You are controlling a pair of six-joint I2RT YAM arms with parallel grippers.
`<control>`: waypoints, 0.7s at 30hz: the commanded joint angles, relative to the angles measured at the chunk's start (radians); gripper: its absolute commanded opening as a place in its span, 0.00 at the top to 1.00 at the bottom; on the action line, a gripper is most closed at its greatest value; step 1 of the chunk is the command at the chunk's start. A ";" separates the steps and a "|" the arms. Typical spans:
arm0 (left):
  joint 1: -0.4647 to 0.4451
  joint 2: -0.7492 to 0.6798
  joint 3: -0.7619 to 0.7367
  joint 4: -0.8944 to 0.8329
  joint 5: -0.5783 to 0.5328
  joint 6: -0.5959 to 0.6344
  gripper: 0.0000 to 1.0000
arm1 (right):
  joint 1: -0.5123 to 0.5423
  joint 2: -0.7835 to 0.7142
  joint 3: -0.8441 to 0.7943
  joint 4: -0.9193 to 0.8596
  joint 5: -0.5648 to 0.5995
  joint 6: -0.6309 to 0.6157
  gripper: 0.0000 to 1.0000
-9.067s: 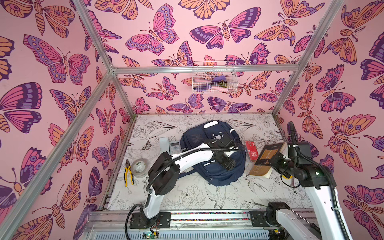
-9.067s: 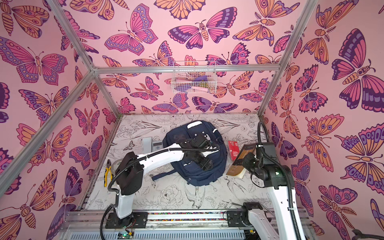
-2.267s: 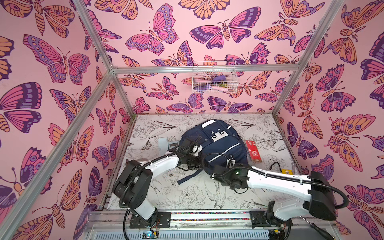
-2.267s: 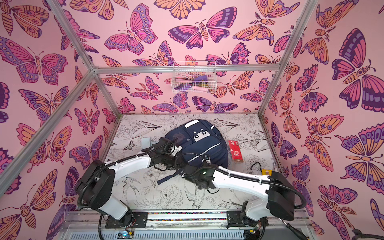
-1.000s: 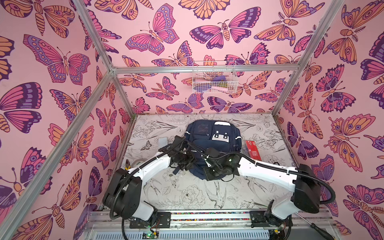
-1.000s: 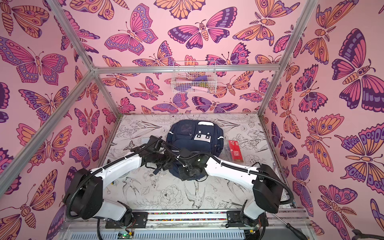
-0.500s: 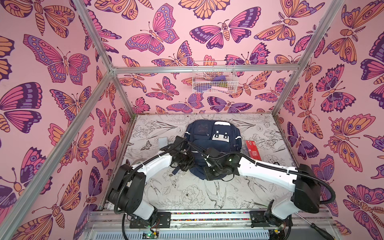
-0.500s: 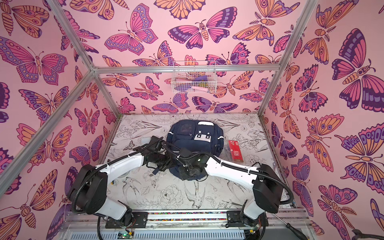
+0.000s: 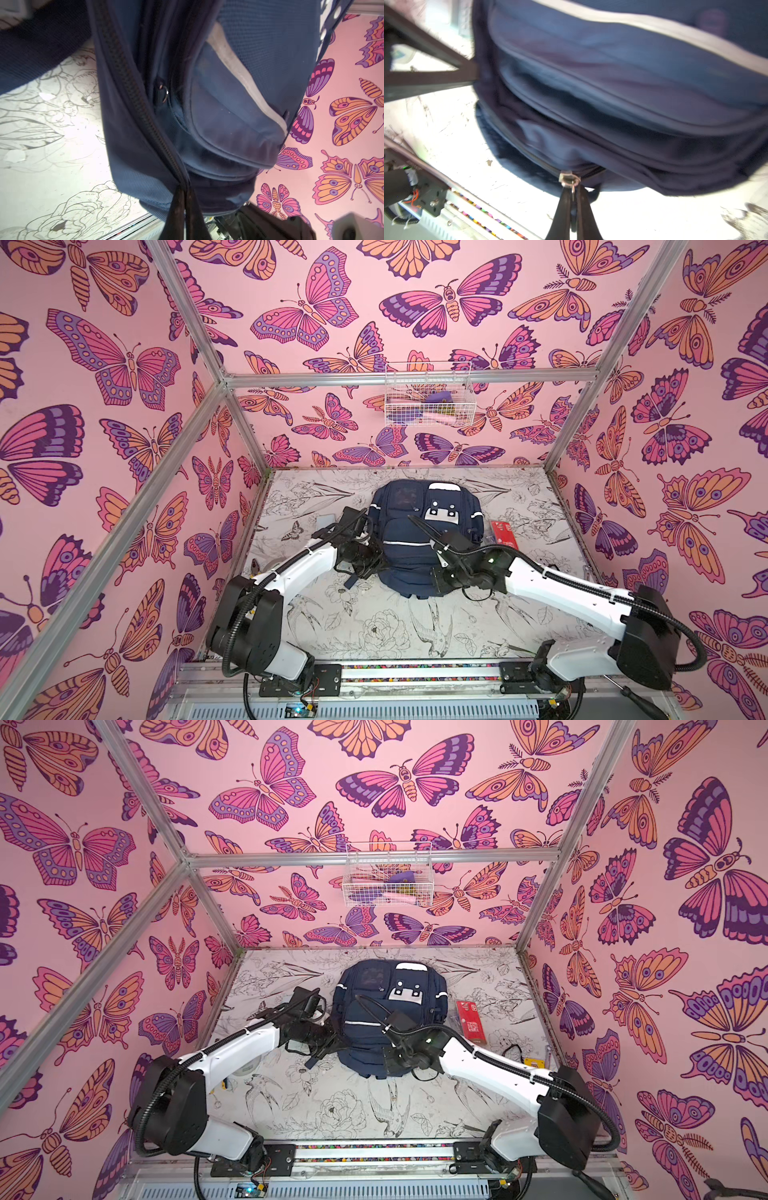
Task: Pack the student bag
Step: 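Drag the zipper pull toward the left gripper with the right gripper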
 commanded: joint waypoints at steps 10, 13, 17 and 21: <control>0.030 -0.040 0.022 -0.104 -0.168 0.173 1.00 | -0.182 -0.047 -0.003 -0.163 0.045 -0.140 1.00; -0.022 -0.023 0.104 -0.106 -0.140 0.321 0.82 | -0.175 -0.048 0.025 -0.168 -0.028 -0.159 1.00; -0.144 -0.041 0.185 -0.105 -0.161 0.507 0.51 | -0.174 -0.083 0.045 -0.150 -0.098 -0.155 1.00; -0.244 -0.037 0.222 -0.104 -0.207 0.615 0.39 | -0.174 -0.095 0.054 -0.118 -0.152 -0.137 1.00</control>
